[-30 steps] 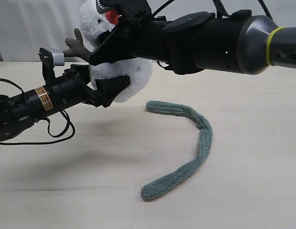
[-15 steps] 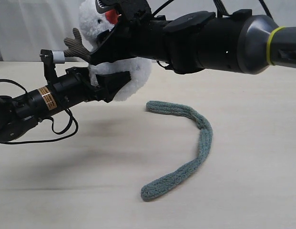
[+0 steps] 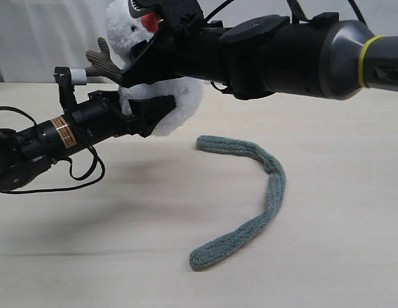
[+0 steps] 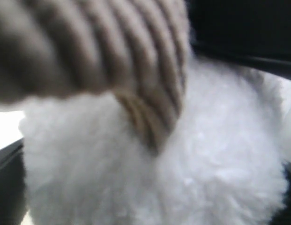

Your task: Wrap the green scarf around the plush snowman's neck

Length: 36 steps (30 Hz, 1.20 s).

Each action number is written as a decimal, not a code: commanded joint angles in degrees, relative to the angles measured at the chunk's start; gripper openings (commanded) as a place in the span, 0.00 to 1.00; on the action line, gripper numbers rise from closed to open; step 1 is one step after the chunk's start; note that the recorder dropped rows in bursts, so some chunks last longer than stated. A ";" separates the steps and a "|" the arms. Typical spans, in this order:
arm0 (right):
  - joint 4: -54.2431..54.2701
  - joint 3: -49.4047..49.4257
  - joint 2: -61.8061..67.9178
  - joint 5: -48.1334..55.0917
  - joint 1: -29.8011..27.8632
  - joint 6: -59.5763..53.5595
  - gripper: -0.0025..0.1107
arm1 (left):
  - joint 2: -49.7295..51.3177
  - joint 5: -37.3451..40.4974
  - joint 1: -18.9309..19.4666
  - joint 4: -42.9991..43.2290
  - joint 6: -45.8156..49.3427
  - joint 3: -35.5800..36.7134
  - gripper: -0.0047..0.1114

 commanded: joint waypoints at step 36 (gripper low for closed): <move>0.09 0.49 -0.19 0.32 0.07 9.41 0.89 | -1.72 7.51 -1.25 -1.70 5.40 -0.44 0.04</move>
